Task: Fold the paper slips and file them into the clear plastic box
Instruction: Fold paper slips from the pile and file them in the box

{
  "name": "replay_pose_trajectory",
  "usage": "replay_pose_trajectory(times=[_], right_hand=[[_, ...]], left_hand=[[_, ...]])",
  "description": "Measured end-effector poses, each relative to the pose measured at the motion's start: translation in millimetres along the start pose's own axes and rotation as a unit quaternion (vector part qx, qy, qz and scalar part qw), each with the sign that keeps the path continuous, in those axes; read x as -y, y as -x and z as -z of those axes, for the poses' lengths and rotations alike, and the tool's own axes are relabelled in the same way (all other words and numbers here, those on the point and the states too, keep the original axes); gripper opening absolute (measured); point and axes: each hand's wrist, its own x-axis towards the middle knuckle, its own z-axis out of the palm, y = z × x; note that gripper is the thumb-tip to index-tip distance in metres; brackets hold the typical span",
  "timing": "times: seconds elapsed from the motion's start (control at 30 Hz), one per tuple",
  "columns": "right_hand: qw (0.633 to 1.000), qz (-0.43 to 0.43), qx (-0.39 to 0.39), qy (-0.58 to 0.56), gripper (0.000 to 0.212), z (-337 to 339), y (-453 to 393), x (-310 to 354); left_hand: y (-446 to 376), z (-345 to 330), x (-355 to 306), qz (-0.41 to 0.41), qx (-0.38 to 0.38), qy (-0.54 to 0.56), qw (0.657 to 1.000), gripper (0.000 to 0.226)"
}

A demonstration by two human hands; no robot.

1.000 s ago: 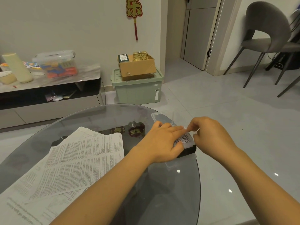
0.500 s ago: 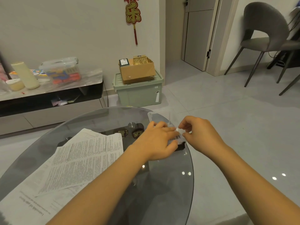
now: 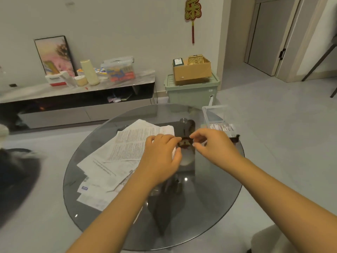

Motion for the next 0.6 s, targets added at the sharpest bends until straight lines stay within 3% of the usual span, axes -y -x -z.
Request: replay_pose_trajectory(times=[0.1,0.23,0.37,0.6], right_hand=[[0.999,0.020,0.042,0.026,0.023,-21,8,9],[0.994,0.044,0.079,0.062,0.025,-41,15,12],[0.988,0.045,0.115,0.095,0.030,-50,16,9],[0.976,0.036,0.162,0.143,0.043,-63,9,5]], left_hand=[[28,-11,20,0.073,0.013,-0.007,0.997,0.042],[48,-31,43,0.140,0.069,-0.033,0.987,0.056],[46,-37,58,0.152,0.104,-0.042,0.982,0.074],[36,-51,80,0.143,0.092,0.013,0.985,0.079]])
